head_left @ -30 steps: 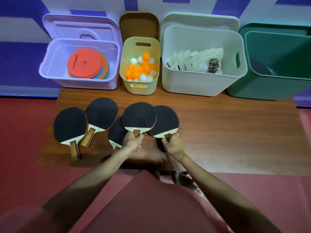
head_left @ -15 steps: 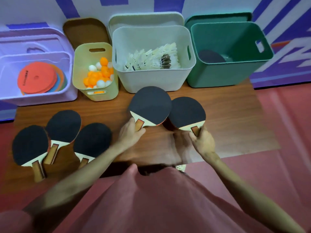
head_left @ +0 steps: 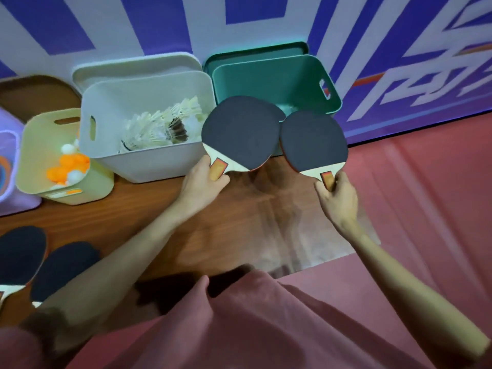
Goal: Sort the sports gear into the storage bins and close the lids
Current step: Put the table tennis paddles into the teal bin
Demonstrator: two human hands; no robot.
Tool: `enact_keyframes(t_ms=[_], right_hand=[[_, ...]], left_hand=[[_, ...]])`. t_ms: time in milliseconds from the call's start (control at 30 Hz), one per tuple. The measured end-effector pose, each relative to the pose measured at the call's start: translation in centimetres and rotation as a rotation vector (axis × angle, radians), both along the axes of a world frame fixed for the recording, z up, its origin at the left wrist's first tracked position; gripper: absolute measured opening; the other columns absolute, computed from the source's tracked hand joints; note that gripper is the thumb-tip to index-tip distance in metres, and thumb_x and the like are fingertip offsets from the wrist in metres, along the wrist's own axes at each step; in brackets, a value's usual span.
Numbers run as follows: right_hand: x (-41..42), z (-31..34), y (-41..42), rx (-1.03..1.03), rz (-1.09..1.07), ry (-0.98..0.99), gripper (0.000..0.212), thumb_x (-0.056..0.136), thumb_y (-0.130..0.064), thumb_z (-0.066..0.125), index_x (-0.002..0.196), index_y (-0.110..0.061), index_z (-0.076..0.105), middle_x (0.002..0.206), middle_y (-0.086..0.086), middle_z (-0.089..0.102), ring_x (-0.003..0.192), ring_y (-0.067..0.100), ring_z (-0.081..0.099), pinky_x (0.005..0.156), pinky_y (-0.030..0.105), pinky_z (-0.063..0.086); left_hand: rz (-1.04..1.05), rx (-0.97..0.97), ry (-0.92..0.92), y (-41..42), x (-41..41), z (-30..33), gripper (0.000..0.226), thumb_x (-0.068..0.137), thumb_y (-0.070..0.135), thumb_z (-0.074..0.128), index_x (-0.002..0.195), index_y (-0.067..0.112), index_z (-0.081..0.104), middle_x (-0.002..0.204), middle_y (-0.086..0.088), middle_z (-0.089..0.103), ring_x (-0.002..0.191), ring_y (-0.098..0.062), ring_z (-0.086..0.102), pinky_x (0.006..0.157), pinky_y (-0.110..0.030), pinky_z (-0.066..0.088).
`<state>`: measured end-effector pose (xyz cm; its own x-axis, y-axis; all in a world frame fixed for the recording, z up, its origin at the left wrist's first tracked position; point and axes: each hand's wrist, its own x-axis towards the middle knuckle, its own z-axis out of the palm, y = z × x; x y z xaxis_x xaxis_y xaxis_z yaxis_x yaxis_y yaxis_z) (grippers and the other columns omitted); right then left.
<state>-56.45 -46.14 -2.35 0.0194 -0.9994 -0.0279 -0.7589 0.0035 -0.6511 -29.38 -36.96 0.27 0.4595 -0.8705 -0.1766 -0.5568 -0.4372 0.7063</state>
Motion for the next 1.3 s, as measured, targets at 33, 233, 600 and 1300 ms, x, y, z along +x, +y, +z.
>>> enact_keyframes(t_ms=[33,233,600,1300], right_hand=[[-0.3,0.3,-1.4,-0.01,-0.007,-0.011,0.027,0.085,-0.025,0.059,0.082,-0.006,0.041,0.066,0.004,0.047,0.067,0.03,0.042,0.061,0.033,0.028],[-0.5,2.0,-8.9,-0.056,-0.011,-0.057,0.028,0.085,-0.029,0.059,0.084,-0.005,0.046,0.072,0.008,0.053,0.07,0.031,0.047,0.064,0.033,0.031],[1.6,4.8,-19.7,-0.051,0.118,-0.045,0.033,0.082,-0.028,0.058,0.065,-0.016,0.032,0.06,-0.002,0.039,0.065,0.027,0.041,0.049,0.032,0.026],[8.7,2.1,-26.5,0.155,0.634,0.438,0.031,0.086,-0.038,0.058,0.077,-0.01,0.047,0.089,0.009,0.057,0.093,0.033,0.059,0.069,0.032,0.038]], left_hand=[[0.007,-0.017,0.018,-1.3,-0.2,0.3,0.025,0.079,0.024,0.06,0.095,0.009,0.048,0.091,-0.006,0.056,0.085,-0.027,0.053,0.065,-0.034,0.037],[0.019,0.025,-0.095,-9.6,0.2,2.6,0.022,0.08,0.021,0.06,0.094,0.006,0.05,0.089,-0.01,0.055,0.08,-0.029,0.053,0.063,-0.032,0.033],[-0.035,0.263,0.173,-22.0,0.5,1.6,0.017,0.082,0.005,0.055,0.07,0.011,0.046,0.062,-0.004,0.047,0.045,-0.014,0.041,0.035,-0.018,0.03],[-0.345,0.679,-0.116,-24.9,2.5,-3.5,0.037,0.091,0.03,0.058,0.063,0.013,0.041,0.066,-0.005,0.049,0.061,-0.021,0.046,0.048,-0.026,0.03]])
